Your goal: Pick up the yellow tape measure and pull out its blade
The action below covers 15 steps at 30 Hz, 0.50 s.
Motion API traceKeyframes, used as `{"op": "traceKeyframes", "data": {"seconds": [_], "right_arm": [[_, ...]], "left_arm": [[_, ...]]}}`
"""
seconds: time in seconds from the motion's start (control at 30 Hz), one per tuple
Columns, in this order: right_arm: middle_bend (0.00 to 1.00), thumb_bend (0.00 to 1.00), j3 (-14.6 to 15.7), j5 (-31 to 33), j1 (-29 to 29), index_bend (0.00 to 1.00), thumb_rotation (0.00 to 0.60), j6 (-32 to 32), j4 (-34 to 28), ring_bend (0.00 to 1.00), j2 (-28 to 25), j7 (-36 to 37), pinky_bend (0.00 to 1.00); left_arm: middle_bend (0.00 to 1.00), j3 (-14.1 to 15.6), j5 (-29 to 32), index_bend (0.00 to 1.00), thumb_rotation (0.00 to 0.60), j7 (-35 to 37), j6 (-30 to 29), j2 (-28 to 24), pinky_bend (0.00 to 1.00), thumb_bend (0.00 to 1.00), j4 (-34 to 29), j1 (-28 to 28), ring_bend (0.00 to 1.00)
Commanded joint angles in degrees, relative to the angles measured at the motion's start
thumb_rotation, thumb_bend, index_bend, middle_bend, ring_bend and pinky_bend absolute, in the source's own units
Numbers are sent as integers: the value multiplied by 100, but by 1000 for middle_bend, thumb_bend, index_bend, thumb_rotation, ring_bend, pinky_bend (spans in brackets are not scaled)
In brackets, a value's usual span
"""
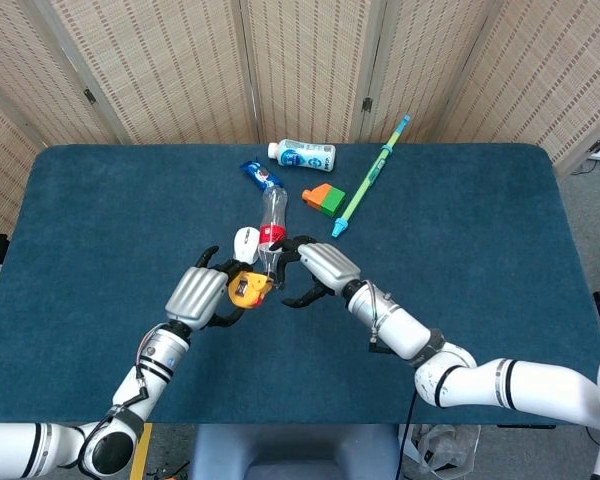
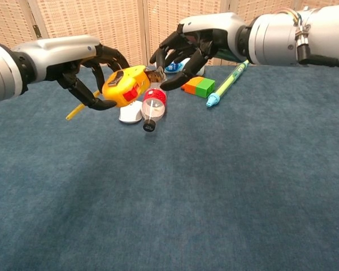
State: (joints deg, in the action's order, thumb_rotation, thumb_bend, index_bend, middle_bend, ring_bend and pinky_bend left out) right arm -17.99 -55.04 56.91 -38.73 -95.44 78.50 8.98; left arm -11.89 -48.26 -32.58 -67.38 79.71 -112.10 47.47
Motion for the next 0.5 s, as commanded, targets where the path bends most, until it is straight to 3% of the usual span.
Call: {"op": "traceKeyframes", "data": {"seconds": [0.03, 0.5], "right_arm": [[209, 245, -3, 4, 5, 547, 600, -10, 9, 175, 17, 2, 74], [234, 246, -30, 18, 11, 583, 600, -79, 104, 192, 122, 23, 74]], "left_arm": [[547, 7, -11, 525, 600, 5, -6, -5, 90, 372, -8, -4, 431], [547, 63, -70, 525, 600, 27, -10, 23, 88, 376, 10, -14, 430]]}}
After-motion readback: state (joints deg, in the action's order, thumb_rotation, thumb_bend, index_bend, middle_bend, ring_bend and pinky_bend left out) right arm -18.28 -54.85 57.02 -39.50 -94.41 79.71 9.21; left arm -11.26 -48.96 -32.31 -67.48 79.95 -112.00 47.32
